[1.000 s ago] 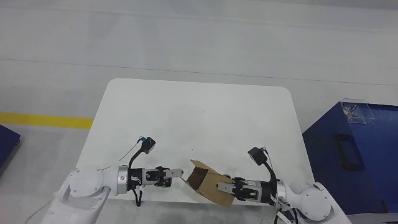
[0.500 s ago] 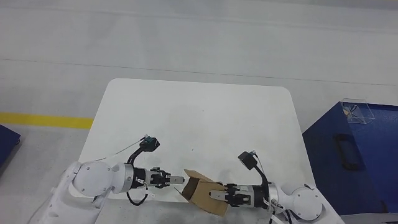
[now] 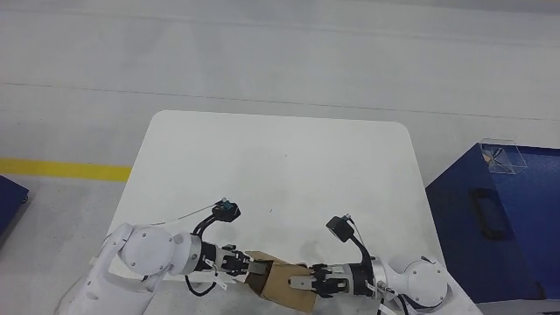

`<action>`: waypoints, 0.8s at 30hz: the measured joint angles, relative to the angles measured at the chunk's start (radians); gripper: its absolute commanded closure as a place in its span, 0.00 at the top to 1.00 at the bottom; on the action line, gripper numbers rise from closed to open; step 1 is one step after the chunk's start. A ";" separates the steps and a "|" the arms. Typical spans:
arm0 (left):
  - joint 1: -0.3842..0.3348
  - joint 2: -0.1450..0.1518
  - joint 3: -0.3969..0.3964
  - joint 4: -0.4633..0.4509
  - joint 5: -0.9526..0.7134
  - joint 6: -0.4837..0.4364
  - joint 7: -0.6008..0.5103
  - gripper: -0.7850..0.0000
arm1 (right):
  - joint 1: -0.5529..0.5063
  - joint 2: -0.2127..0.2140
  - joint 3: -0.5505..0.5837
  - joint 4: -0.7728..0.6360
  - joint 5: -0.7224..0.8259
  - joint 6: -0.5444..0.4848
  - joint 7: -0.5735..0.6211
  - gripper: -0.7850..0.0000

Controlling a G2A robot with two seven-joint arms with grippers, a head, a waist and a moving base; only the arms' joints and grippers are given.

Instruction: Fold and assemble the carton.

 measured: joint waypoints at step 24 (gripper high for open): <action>-0.108 -0.006 -0.001 0.191 -0.363 0.050 0.024 0.00 | 0.021 0.007 0.021 0.007 -0.023 -0.034 -0.095 1.00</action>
